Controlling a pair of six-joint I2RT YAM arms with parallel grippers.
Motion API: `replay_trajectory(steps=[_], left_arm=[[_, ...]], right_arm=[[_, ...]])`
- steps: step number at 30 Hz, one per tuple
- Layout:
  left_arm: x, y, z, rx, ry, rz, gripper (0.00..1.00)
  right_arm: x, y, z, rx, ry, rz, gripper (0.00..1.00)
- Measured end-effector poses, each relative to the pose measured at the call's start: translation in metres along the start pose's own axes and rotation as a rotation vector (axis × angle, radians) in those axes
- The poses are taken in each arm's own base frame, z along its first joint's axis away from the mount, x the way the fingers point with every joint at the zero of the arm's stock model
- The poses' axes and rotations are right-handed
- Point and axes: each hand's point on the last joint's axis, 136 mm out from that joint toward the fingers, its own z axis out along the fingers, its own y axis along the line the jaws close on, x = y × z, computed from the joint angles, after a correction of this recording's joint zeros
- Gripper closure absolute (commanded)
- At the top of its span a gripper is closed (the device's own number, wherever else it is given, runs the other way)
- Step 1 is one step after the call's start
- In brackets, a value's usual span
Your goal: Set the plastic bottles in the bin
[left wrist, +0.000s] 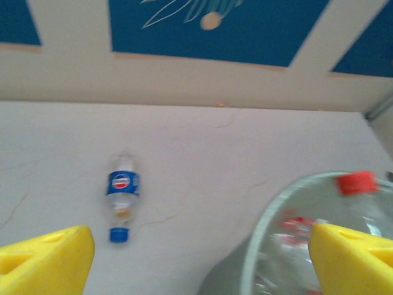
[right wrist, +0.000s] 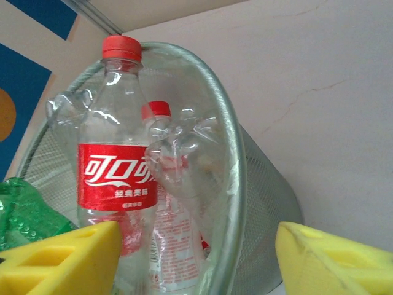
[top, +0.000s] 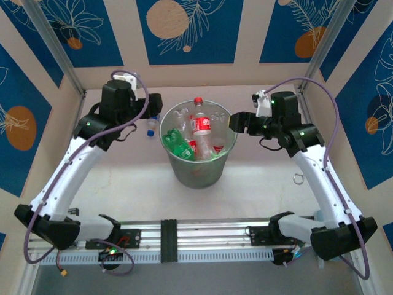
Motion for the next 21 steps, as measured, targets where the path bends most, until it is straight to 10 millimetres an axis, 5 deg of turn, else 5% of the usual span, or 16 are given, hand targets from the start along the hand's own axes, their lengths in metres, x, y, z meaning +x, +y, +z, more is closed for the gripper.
replay_trajectory(steps=[9, 15, 21], left_arm=[[0.063, 0.079, 0.127, -0.102, 0.250, -0.095, 0.00], [0.109, 0.095, 0.211, -0.106, 0.416, -0.084, 0.00], [0.130, 0.101, 0.249, -0.107, 0.470, -0.063, 0.00]], right_arm=[[0.008, -0.007, -0.041, 0.064, -0.051, -0.001, 0.17], [0.021, -0.019, -0.042, 0.096, -0.022, 0.031, 0.17], [0.029, -0.028, -0.039, 0.117, 0.007, 0.054, 0.17]])
